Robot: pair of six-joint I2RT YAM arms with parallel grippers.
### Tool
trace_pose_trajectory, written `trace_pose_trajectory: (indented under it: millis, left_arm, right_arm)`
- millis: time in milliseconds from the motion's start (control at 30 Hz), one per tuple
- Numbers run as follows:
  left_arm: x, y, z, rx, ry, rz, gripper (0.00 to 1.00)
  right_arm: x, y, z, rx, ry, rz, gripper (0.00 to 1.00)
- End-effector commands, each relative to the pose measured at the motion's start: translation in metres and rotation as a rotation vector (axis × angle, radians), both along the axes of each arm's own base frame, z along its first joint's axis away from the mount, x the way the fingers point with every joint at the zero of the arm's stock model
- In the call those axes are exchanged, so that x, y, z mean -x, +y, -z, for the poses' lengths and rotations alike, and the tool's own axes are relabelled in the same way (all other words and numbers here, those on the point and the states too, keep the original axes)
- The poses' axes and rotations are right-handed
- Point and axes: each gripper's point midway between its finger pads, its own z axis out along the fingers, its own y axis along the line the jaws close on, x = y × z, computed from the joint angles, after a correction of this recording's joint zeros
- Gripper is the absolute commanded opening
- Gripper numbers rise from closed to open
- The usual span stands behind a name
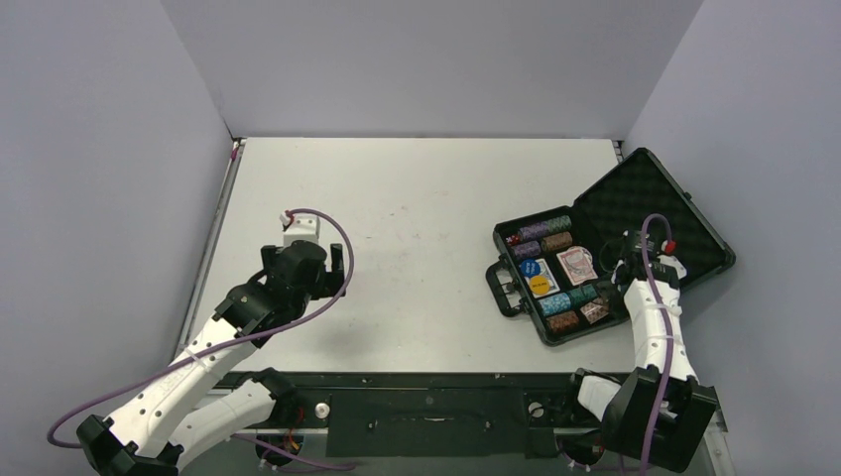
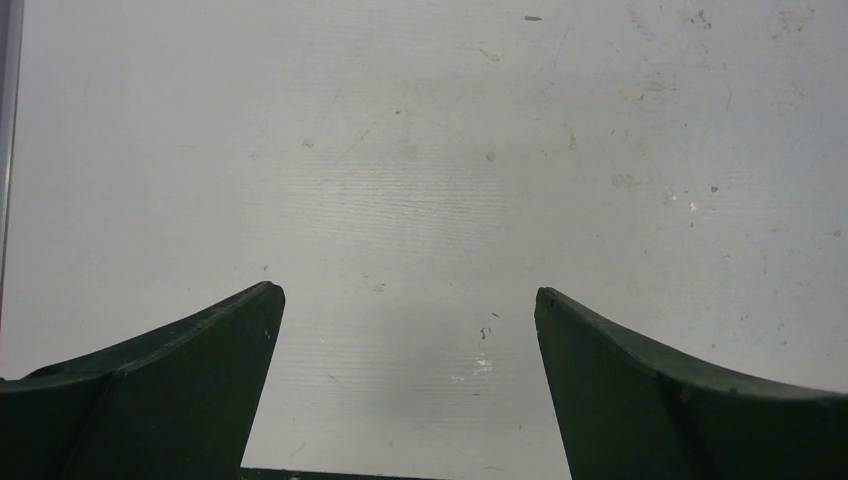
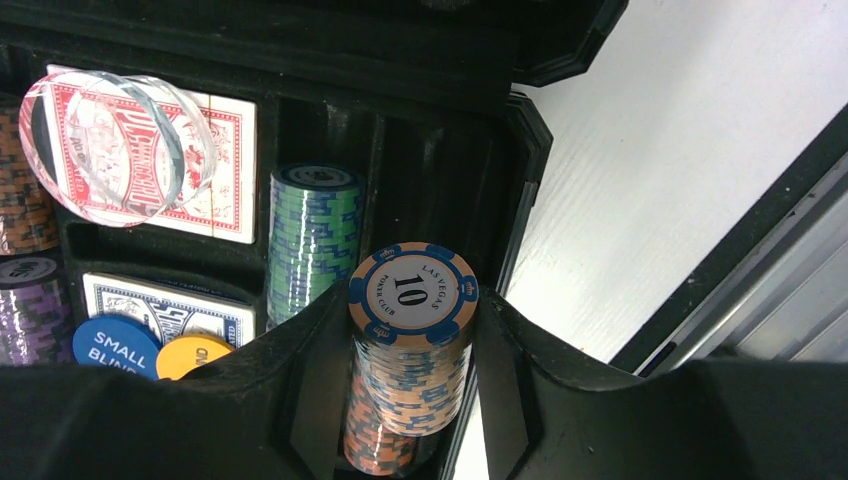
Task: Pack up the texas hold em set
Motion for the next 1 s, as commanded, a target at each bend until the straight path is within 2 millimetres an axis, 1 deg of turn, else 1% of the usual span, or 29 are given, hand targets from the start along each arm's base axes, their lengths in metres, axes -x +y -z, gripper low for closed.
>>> trace_pose_trajectory:
  millis: [0, 267, 433, 600, 967]
  left_arm:
    - [0.001, -0.005, -0.008, -0.005, -0.001, 0.053, 0.96]
    - [0.003, -0.005, -0.01, 0.004, -0.009, 0.063, 0.96]
    - [0.002, -0.006, -0.01, 0.0, -0.001, 0.063, 0.96]
    - [0.002, -0.006, -0.011, 0.003, -0.005, 0.061, 0.96]
    - [0.001, -0.003, -0.012, 0.009, -0.01, 0.055, 0.96]
  right_arm:
    - [-0.016, -0.009, 0.0, 0.01, -0.061, 0.01, 0.0]
    - [-0.019, -0.011, 0.013, -0.011, -0.058, 0.022, 0.0]
    - [-0.016, -0.007, 0.023, -0.037, -0.047, 0.019, 0.0]
    - [-0.009, -0.001, 0.034, -0.07, -0.027, 0.039, 0.0]
    - [0.002, -0.001, 0.04, -0.074, 0.018, 0.057, 0.0]
